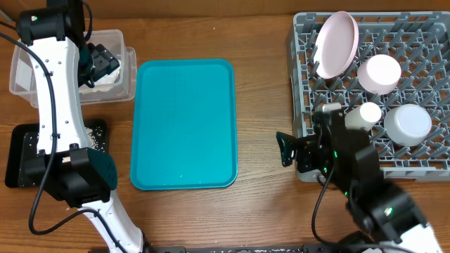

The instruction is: Sort waste into correct bins and load items into the dishwasher

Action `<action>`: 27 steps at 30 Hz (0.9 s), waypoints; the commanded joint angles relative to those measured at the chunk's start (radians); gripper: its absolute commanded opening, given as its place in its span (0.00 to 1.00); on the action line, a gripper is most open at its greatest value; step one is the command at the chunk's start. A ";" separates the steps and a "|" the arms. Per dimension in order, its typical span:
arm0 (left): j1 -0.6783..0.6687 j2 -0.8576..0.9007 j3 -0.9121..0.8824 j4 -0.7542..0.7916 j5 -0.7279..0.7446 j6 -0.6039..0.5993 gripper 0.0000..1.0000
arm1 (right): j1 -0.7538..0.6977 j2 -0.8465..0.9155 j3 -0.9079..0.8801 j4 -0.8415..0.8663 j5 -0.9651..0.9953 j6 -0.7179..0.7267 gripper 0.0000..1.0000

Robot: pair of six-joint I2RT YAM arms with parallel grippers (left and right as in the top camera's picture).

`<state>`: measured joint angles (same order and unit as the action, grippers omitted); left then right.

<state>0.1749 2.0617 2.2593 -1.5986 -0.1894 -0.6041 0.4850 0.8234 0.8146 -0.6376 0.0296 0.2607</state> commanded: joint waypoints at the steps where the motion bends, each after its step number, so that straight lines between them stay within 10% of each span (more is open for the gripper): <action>1: 0.001 -0.009 0.001 0.003 0.003 -0.009 1.00 | -0.003 -0.167 -0.249 0.214 -0.018 -0.008 1.00; 13: 0.001 -0.009 0.001 0.003 0.003 -0.009 1.00 | -0.021 -0.571 -0.806 0.731 -0.047 -0.007 1.00; 27: 0.001 -0.009 0.001 0.003 0.003 -0.009 1.00 | -0.275 -0.809 -0.806 0.564 -0.161 -0.027 1.00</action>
<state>0.1749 2.0617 2.2589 -1.5970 -0.1871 -0.6041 0.2581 0.0696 0.0181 -0.0738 -0.1028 0.2565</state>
